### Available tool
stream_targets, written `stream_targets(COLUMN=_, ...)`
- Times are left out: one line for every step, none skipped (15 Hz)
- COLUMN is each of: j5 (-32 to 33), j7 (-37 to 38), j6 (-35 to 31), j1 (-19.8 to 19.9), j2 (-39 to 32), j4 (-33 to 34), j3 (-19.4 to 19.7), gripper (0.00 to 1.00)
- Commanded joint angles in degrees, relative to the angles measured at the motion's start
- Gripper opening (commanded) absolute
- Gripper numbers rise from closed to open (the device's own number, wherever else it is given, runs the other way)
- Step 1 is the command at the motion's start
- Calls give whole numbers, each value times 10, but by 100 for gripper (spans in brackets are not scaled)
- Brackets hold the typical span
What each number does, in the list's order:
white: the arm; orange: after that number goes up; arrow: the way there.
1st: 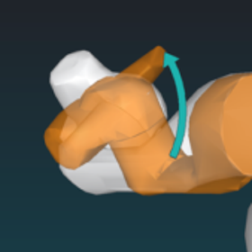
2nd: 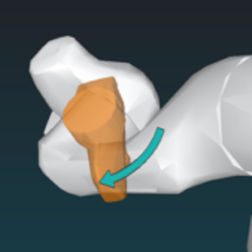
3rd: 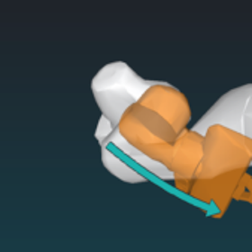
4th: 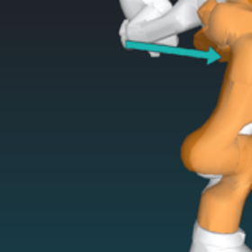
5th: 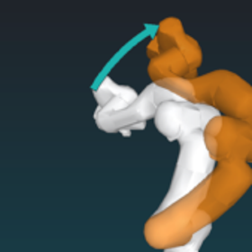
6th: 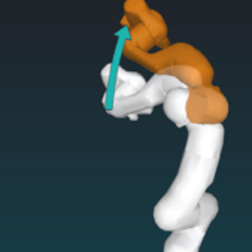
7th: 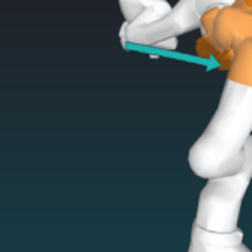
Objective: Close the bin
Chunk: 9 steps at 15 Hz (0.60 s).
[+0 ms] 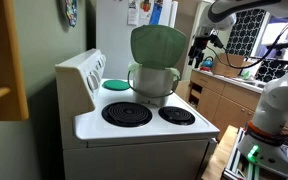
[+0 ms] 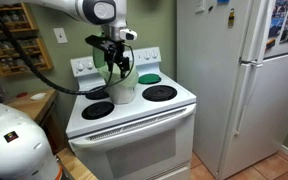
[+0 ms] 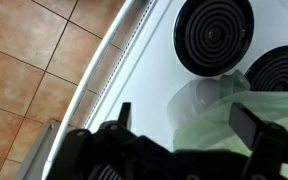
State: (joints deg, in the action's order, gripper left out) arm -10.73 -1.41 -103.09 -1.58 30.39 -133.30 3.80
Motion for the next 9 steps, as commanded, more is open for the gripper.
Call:
stream_targets(j5=-3, j7=-3, j6=2, j1=8, j2=-1, j4=2, j3=-6, gripper=100)
stream_targets(j5=-7, j7=-1, j6=-6, j1=9, j2=3, j4=-1, j3=-5, gripper=100)
stream_targets(j5=-10, j7=-3, j6=-14, j1=10, j2=9, j4=-3, j3=-3, gripper=100)
stream_targets(j5=-18, j7=-11, j6=-29, j1=10, j2=18, j4=-7, j3=3, gripper=100)
stream_targets(j5=-24, j7=-18, j6=-42, j1=10, j2=25, j4=-7, j3=7, gripper=100)
stream_targets(j5=-35, j7=-25, j6=-51, j1=9, j2=32, j4=-6, j3=13, gripper=100)
stream_targets(j5=-49, j7=-33, j6=-54, j1=6, j2=37, j4=-4, j3=20, gripper=100)
stream_targets(j5=-63, j7=-44, j6=-45, j1=2, j2=41, j4=2, j3=27, gripper=100)
stream_targets(j5=-72, j7=-47, j6=-36, j1=2, j2=43, j4=8, j3=30, gripper=100)
